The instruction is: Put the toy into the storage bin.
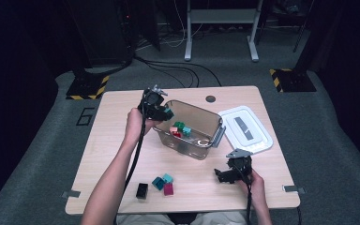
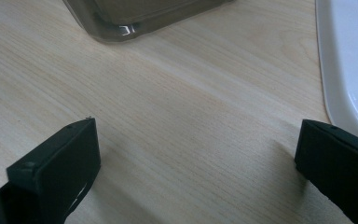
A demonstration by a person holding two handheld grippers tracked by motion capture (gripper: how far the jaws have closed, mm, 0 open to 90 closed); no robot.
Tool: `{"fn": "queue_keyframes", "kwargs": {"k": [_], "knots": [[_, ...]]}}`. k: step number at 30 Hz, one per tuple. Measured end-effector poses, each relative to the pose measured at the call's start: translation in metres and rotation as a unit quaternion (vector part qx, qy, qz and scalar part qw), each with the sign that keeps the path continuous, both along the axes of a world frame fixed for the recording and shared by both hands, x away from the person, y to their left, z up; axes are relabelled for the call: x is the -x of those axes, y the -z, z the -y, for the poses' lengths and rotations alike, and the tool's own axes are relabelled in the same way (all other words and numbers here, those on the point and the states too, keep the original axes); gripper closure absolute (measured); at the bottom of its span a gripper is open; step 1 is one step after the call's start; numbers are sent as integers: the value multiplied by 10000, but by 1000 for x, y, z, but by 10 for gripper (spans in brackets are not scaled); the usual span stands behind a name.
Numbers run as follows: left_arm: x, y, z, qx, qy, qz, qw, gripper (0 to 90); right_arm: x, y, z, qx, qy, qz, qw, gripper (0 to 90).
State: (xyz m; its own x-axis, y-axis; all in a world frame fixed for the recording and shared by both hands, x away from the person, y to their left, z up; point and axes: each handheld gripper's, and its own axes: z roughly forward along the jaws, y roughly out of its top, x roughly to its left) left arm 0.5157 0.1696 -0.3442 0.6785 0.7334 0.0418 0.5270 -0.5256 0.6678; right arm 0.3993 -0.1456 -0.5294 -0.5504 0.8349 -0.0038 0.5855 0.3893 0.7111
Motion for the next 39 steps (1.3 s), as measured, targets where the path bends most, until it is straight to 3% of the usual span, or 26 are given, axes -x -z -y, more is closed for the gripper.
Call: {"fn": "queue_keyframes", "kwargs": {"k": [18, 23, 26, 32, 39], "knots": [[-15, 29, 16, -200, 44, -437, 9988, 561, 0, 0, 0, -4, 0, 10, 10000, 0], [-13, 30, 11, -127, 12, -532, 9985, 428, 0, 0, 0, -1, -2, 13, 10000, 0], [-8, 28, 5, -83, -61, -485, 9988, 303, 0, 0, 0, 0, -7, 17, 10000, 0], [9, 25, -10, -6, -125, -394, 9991, 158, 0, 0, 0, -27, 27, 0, 10000, 0], [33, 23, -30, 37, -163, -247, 9996, 116, 0, 0, 0, -3, 1, 11, 10000, 0]]}}
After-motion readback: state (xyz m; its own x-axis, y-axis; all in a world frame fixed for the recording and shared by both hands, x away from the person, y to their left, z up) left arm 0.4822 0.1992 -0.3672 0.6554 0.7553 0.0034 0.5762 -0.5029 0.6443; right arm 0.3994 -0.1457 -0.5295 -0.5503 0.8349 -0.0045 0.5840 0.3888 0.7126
